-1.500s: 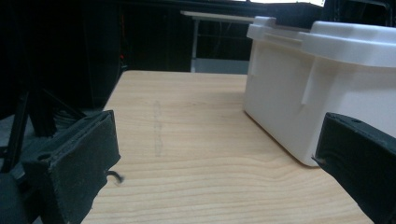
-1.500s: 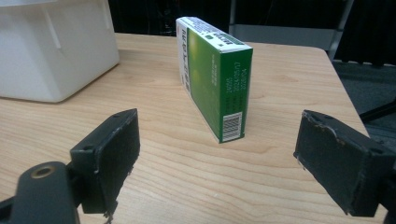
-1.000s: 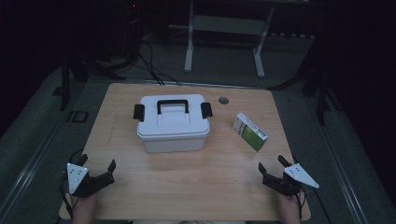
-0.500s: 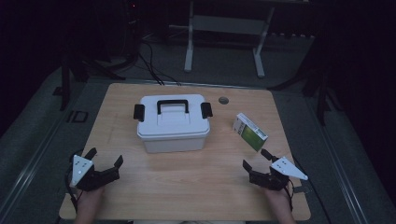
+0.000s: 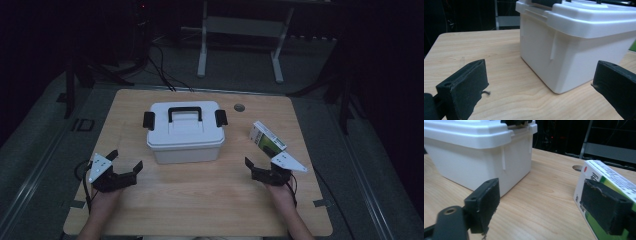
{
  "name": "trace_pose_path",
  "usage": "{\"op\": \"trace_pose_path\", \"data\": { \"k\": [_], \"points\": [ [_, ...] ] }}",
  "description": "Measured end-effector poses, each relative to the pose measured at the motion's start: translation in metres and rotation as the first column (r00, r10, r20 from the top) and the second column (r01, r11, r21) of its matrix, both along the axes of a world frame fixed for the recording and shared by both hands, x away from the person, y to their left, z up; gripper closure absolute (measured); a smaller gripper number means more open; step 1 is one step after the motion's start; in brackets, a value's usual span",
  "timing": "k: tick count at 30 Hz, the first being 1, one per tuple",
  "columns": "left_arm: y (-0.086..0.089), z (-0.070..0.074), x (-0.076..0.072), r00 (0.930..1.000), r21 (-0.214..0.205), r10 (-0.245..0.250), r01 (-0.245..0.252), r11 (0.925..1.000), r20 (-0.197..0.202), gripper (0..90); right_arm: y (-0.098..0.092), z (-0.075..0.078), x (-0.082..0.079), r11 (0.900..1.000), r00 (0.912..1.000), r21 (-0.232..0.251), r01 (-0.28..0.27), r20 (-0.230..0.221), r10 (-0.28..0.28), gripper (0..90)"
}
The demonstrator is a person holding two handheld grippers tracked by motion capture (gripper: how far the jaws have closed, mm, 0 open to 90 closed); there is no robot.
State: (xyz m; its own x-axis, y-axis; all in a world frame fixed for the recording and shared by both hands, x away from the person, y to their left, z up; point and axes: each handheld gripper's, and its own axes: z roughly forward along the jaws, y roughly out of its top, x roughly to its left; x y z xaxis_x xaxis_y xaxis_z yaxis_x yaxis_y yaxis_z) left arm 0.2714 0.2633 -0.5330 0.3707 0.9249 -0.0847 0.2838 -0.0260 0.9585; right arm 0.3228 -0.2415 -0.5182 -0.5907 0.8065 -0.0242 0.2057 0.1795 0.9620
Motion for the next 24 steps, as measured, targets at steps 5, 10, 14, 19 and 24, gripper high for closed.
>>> {"op": "trace_pose_path", "data": {
  "k": [5, 10, 14, 19, 24],
  "points": [
    [0.002, -0.007, 0.015, 0.9997, 0.017, -0.015, 0.015, 0.9997, -0.020, 3.8, 0.011, -0.007, 0.020, 0.9996, 1.0000, -0.027, 0.003, -0.007, -0.004, 21.6],
    [0.003, -0.012, 0.030, 0.9977, 0.049, -0.022, 0.025, 0.9985, -0.064, 15.3, 0.019, -0.014, 0.039, 0.9995, 0.9993, -0.025, 0.020, -0.032, -0.021, 29.5],
    [0.000, -0.015, 0.044, 0.9945, 0.067, -0.024, 0.031, 0.9972, -0.102, 24.4, 0.029, -0.019, 0.049, 0.9998, 0.9987, -0.022, 0.003, -0.051, -0.004, 43.7],
    [-0.003, -0.019, 0.060, 0.9891, 0.045, -0.039, 0.046, 0.9979, -0.142, 43.6, 0.044, -0.021, 0.059, 0.9986, 0.9970, -0.050, -0.014, -0.076, 0.011, 68.1],
    [-0.006, -0.023, 0.070, 0.9865, 0.024, -0.030, 0.034, 0.9991, -0.161, 64.9, 0.058, -0.025, 0.068, 0.9956, 0.9954, -0.088, -0.031, -0.093, 0.023, 89.4]
  ]
}}
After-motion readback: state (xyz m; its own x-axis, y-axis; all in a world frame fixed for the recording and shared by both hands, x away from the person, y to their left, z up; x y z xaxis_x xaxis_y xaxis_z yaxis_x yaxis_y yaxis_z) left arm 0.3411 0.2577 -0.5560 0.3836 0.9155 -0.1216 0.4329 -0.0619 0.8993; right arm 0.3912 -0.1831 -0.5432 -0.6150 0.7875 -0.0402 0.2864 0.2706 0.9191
